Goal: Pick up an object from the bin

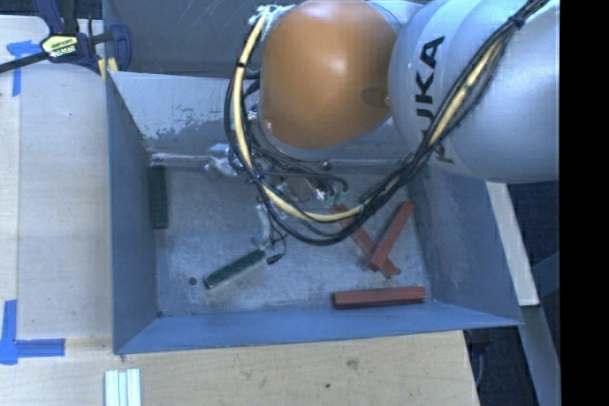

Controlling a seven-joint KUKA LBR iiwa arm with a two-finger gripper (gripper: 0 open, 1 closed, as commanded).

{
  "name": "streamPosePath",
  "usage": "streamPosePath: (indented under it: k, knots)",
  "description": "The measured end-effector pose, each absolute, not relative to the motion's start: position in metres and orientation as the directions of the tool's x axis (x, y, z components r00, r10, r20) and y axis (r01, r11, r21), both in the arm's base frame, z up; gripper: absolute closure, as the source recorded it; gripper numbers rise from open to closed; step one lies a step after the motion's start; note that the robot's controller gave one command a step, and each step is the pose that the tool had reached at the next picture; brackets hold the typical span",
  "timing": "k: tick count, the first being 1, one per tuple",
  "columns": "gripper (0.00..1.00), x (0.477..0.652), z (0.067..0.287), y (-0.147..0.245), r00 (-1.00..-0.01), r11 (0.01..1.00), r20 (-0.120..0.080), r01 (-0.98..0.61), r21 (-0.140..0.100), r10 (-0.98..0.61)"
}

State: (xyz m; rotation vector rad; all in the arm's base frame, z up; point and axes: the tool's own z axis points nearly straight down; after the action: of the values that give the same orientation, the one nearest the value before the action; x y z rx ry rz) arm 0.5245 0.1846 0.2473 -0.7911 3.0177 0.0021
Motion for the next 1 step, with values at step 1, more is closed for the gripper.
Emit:
streamPosePath:
  k: [1]
  knots:
    - [0.00, 0.5164, 0.1709, 0.1806, -0.816, 0.816, -0.007, -0.578, -0.001, -0.578]
